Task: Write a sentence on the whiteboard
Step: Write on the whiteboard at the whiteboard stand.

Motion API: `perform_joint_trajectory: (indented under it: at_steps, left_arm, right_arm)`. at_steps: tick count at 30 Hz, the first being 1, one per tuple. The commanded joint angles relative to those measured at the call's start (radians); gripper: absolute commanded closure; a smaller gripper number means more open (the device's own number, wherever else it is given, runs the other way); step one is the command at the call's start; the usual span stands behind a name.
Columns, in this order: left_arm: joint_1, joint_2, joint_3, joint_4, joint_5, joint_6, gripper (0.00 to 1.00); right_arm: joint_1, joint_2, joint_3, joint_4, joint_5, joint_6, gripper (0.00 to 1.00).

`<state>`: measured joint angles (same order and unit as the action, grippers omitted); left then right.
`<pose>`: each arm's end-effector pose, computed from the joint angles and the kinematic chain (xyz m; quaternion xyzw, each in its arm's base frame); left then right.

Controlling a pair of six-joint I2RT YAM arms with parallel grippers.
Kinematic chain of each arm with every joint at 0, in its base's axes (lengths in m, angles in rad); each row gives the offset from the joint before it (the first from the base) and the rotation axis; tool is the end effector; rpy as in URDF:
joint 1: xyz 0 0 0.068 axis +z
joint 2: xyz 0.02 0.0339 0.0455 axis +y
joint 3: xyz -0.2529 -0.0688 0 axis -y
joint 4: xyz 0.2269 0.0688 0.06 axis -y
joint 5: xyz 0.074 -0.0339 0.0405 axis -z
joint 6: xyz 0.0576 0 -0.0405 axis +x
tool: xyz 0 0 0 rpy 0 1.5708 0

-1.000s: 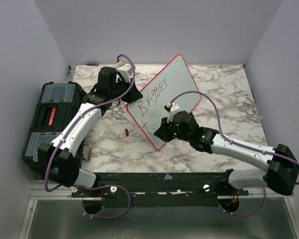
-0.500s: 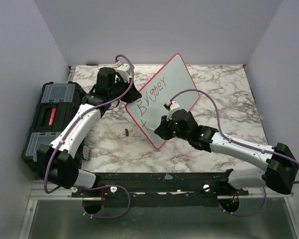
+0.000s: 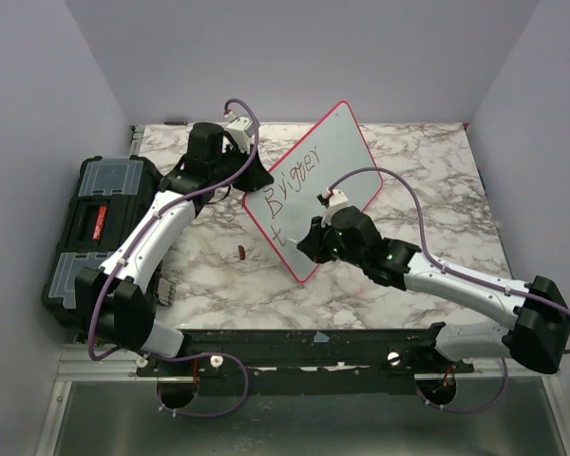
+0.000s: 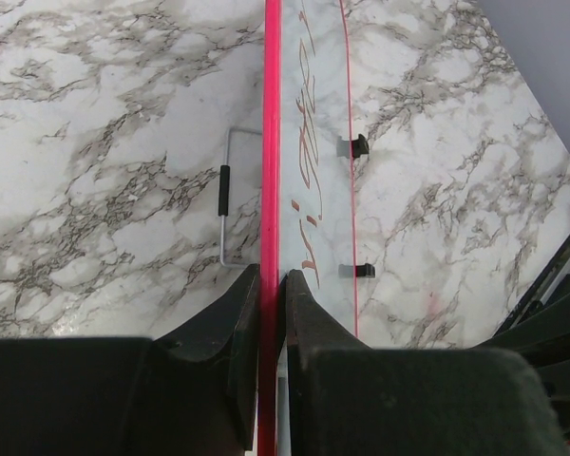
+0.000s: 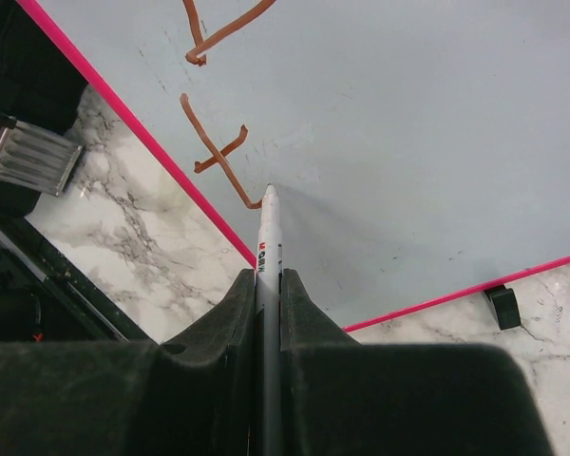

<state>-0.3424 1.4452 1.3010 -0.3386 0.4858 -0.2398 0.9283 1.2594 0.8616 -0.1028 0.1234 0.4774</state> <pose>0.3038 -0.1368 0.3332 0.1669 0.8231 -0.3413 0.4222 0.1794 0.2279 0.2587 -0.1613 0.8439 0.2885 0.4226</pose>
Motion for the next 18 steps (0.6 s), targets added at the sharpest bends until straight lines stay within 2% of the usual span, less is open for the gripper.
perform_joint_trajectory:
  at_steps: [1,18]
  left_arm:
    - [-0.001,0.0,0.029,0.018,-0.026,0.056,1.0]
    - [-0.001,-0.031,0.004,0.049,0.014,0.067,1.0]
  right_arm:
    - [0.0,-0.032,0.031,0.003,0.029,-0.013,0.99]
    - [-0.001,0.022,0.102,0.018,0.102,-0.05,0.99]
